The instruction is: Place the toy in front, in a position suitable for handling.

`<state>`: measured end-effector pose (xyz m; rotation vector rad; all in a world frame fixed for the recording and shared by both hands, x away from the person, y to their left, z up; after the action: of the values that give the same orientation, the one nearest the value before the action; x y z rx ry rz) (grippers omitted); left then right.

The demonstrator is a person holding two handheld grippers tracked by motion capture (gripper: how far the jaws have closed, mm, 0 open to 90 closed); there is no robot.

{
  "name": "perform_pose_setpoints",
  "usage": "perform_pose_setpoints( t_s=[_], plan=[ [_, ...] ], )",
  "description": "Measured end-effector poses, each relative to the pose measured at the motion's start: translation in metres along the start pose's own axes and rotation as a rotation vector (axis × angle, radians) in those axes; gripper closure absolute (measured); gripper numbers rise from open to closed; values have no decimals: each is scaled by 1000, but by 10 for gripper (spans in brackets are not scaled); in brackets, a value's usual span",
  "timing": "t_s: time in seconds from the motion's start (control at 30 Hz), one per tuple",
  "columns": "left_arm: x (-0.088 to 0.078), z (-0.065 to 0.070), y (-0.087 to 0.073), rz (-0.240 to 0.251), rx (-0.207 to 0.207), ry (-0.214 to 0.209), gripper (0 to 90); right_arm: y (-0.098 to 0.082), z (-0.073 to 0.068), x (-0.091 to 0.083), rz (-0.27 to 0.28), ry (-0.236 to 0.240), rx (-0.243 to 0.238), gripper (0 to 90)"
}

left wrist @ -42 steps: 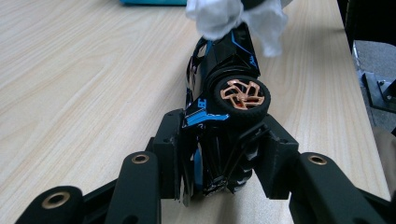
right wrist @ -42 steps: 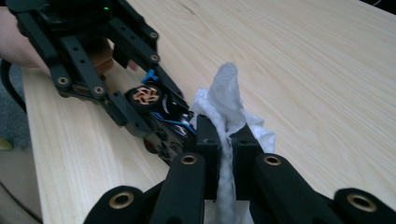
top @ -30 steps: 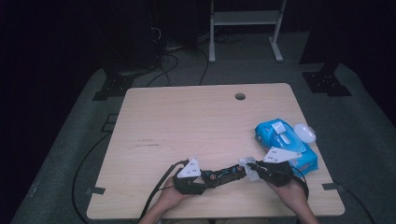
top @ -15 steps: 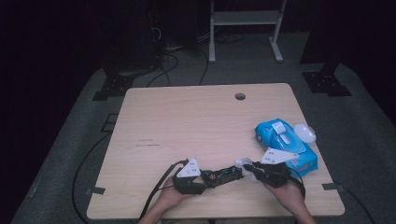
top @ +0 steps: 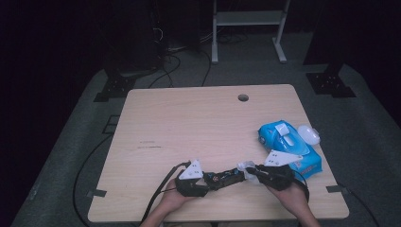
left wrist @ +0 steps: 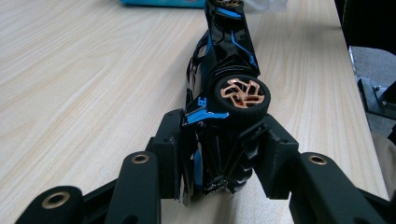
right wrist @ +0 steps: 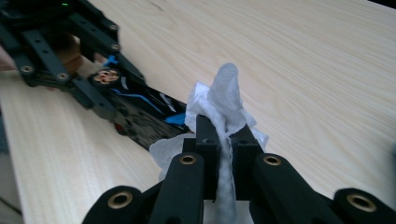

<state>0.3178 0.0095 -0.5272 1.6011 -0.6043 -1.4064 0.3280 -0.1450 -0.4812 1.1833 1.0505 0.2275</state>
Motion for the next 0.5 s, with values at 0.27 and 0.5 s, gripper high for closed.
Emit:
perform_pose_setpoints(
  t_s=[0.27, 0.5],
  plan=[
    [0, -1, 0, 10, -17, -4, 578, 5, -12, 7, 4, 20, -19, 851],
    [0, 0, 0, 13, -14, -2, 578, 15, -28, 18, 5, 63, -51, 850]
  ],
)
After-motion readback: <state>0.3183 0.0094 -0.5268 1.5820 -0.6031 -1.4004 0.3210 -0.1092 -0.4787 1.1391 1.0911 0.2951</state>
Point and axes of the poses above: each handheld gripper's, and its own axes: x roughly forward along the jaws, y roughly out of its top, z roughly to its right, the point moved 10 cm from there along x, roughly forward along the jaws, and after that the axes turned 1 degree about -y, right-handed, at the moved point
